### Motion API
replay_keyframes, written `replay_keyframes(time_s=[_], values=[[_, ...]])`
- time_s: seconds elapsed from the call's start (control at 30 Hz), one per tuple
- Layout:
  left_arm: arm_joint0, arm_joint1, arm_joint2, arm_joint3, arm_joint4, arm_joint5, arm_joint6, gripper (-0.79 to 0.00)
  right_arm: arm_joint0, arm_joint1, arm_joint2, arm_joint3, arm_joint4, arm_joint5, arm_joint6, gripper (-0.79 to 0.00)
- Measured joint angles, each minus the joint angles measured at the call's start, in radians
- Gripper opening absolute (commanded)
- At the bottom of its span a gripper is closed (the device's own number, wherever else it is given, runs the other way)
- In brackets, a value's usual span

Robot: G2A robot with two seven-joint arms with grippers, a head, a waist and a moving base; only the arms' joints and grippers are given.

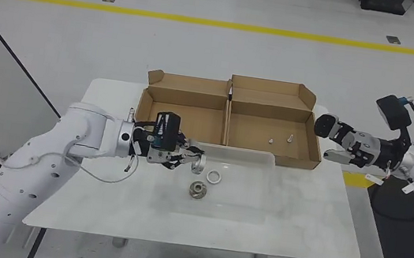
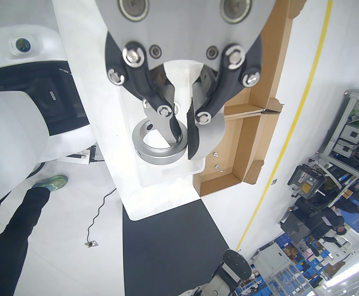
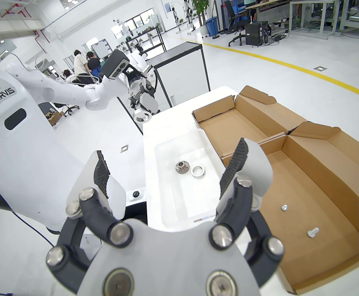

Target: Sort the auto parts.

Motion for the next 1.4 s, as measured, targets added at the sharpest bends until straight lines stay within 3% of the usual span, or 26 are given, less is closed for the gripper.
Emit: replay_keyframes(time_s=[0.17, 0.47, 1.0, 1.4], values=[[0.022, -0.003, -0.014, 0.01, -0.063, -0.002, 0.077, -0.785, 0.0, 0.0, 0.0, 0.0, 0.0, 0.0, 0.0, 0.0], [0.067, 0.012, -0.013, 0.016, -0.165, -0.006, 0.324, -0.785, 0.0, 0.0, 0.0, 0.0, 0.0, 0.0, 0.0, 0.0], [0.141, 0.08, -0.011, 0.035, -0.077, -0.006, 0.972, -0.785, 0.0, 0.0, 0.0, 0.0, 0.0, 0.0, 0.0, 0.0], [0.198, 0.082, -0.096, -0.051, -0.312, -0.006, 0.954, -0.785, 0.0, 0.0, 0.0, 0.0, 0.0, 0.0, 0.0, 0.0]])
